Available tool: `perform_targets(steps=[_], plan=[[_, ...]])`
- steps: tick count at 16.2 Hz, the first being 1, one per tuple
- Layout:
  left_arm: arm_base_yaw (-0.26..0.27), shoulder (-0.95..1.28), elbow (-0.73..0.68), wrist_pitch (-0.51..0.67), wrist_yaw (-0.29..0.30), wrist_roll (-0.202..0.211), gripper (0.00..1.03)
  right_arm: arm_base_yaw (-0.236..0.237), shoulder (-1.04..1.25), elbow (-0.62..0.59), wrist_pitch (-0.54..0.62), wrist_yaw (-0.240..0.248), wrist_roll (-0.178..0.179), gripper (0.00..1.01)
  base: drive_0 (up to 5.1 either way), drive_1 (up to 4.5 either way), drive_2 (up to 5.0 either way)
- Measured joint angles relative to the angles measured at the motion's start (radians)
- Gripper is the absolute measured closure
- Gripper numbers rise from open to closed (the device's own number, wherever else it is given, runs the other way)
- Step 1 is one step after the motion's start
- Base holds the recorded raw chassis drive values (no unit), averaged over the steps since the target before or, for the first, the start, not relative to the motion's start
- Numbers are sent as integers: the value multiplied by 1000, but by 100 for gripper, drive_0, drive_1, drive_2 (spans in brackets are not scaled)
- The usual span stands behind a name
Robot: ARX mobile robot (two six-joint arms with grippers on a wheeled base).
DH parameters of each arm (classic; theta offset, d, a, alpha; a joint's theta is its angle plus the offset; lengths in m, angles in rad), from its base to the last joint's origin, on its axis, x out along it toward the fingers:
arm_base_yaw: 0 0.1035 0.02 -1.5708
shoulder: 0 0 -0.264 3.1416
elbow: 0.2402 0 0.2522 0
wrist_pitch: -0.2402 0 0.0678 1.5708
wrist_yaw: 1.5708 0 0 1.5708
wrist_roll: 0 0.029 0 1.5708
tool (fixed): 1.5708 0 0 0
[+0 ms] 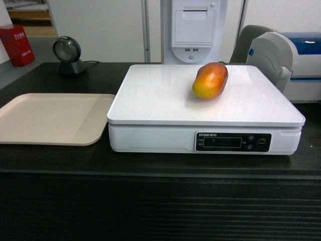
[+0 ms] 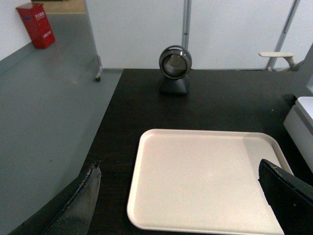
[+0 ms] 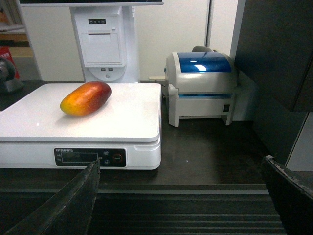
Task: Place dark red mango on scale at checkout
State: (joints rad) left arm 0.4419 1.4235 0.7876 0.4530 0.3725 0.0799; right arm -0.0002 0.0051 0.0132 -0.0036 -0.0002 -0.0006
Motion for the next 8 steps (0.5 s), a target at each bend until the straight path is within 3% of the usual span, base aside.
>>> perform_targets(steps=[3, 8], plan=[[51, -35, -75, 6, 12, -33, 5, 0, 0, 0, 0, 0, 0, 3, 0, 0, 0], [85, -38, -155, -2, 17, -28, 5, 0, 0, 0, 0, 0, 0, 3, 0, 0, 0]])
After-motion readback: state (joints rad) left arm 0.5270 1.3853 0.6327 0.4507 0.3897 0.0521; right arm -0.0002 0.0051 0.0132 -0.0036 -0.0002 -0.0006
